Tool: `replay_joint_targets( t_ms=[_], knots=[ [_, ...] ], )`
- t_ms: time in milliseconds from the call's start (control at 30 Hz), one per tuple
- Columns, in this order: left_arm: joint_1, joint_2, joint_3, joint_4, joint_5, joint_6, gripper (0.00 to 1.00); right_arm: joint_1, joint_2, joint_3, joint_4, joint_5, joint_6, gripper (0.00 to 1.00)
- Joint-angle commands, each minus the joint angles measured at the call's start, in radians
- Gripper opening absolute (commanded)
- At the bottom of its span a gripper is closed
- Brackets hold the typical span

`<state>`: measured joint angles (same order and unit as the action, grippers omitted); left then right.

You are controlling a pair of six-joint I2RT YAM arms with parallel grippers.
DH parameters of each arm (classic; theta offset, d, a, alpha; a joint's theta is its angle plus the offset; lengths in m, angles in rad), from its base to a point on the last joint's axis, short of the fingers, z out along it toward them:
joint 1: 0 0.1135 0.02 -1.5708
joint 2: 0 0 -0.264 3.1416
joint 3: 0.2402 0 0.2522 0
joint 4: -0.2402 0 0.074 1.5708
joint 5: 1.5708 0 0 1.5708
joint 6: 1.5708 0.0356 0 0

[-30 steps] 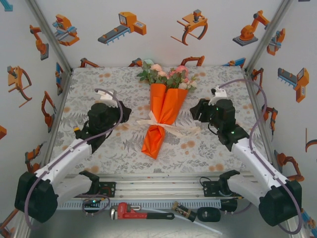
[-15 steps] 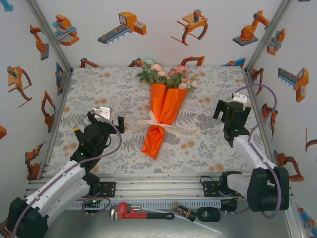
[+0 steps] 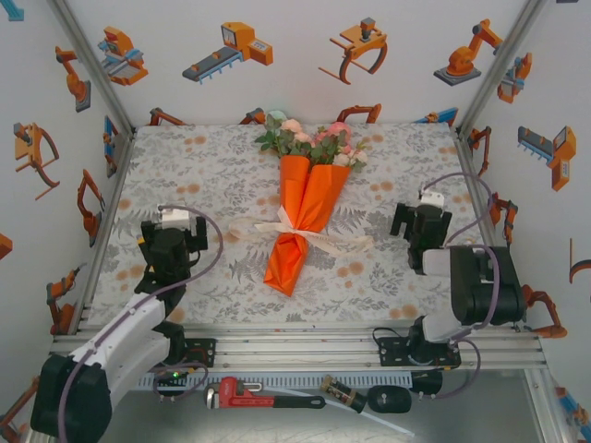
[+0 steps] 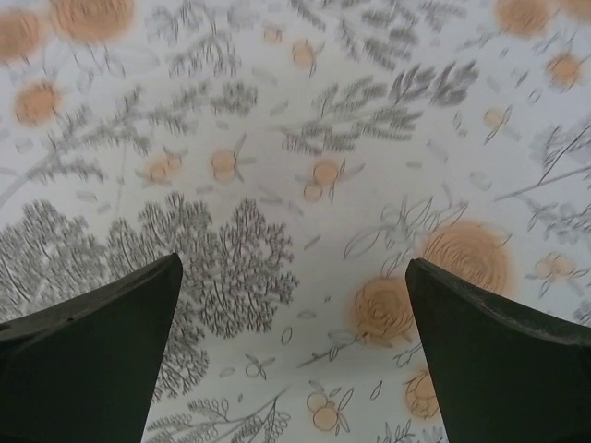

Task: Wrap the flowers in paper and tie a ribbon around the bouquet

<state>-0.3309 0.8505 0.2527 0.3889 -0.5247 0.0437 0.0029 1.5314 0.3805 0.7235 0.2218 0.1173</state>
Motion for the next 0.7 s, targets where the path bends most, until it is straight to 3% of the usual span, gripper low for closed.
replay_joint_targets(
  t_ms=[0,100,333,433,667],
  knots=[
    [0.031,0.043,-0.014,0.088,0.054,-0.03,0.97,-0.011,0.011,-0.009,0.173,-0.022,-0.022,0.97],
    [0.098,0.108,-0.016,0.14,0.147,-0.075,0.97,-0.011,0.012,-0.012,0.18,-0.021,-0.027,0.97],
    [0.249,0.427,0.073,0.309,0.286,-0.145,0.97,-0.009,0.012,-0.011,0.18,-0.052,-0.041,0.99],
    [0.284,0.507,0.148,0.28,0.356,-0.114,0.97,-0.009,0.012,-0.011,0.181,-0.052,-0.041,0.99],
    [0.34,0.696,0.124,0.519,0.451,-0.132,0.97,-0.01,0.014,-0.009,0.18,-0.053,-0.04,0.99]
  ],
)
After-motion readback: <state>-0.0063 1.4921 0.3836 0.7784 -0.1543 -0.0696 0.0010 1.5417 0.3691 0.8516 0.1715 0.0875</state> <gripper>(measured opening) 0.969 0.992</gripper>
